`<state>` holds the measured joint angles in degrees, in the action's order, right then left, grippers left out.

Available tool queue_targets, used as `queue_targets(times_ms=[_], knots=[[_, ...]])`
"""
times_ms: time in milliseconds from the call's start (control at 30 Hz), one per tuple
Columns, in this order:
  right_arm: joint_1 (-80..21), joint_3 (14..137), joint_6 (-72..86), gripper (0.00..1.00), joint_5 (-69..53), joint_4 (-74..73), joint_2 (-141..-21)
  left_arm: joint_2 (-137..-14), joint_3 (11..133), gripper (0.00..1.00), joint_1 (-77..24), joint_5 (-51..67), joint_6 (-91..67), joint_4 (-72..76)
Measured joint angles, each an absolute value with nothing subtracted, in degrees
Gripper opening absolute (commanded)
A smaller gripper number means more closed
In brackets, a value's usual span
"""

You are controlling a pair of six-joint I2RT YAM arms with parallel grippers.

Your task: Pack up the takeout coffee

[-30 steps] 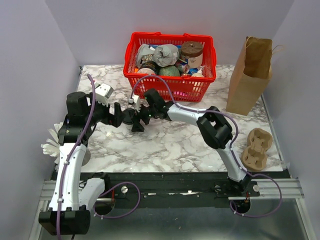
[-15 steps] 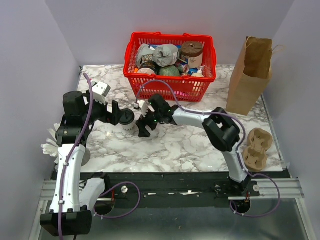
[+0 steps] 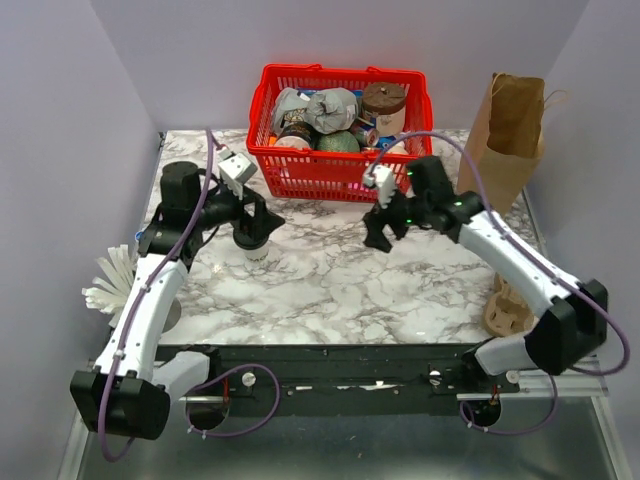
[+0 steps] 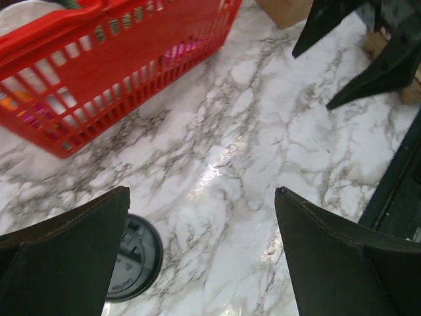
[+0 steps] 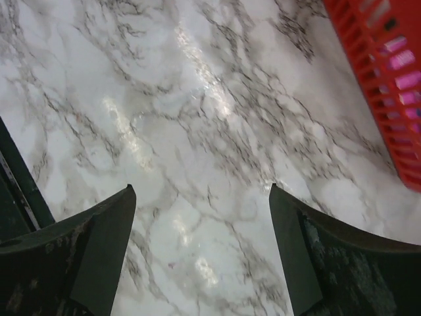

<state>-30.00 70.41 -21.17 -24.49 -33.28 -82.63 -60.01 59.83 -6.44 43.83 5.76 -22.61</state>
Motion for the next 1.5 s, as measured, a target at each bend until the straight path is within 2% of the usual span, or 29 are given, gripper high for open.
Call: queue_targets(times_ms=[100, 233, 533, 667, 1100, 1333, 1500], knots=[[-21.8, 69.9, -21.2, 0.86, -21.9, -39.6, -76.6, -63.2, 61.5, 0.98, -10.3, 44.6, 5.8, -22.0], [-5.4, 69.0, -17.6, 0.82, -16.4, -47.7, -71.6, -67.1, 64.2, 0.98, -13.5, 45.0, 4.7, -20.4], [23.6, 66.5, -15.2, 0.77, -9.6, -61.7, -71.3, -72.7, 67.1, 0.98, -14.8, 46.0, 1.7, -16.1], [32.9, 65.0, -15.7, 0.73, -8.4, -64.7, -73.0, -73.5, 67.1, 0.98, -15.2, 45.9, 1.4, -15.5], [34.5, 60.7, -15.3, 0.67, -6.8, -62.9, -74.3, -73.5, 67.5, 0.98, -16.6, 45.1, 0.8, -15.5], [34.9, 59.4, -13.9, 0.58, -5.7, -61.0, -75.9, -73.5, 68.0, 0.98, -17.4, 43.5, 0.7, -15.7], [35.4, 59.2, -13.5, 0.57, -5.5, -60.2, -76.6, -73.5, 68.0, 0.98, -17.9, 42.9, 0.8, -16.0]])
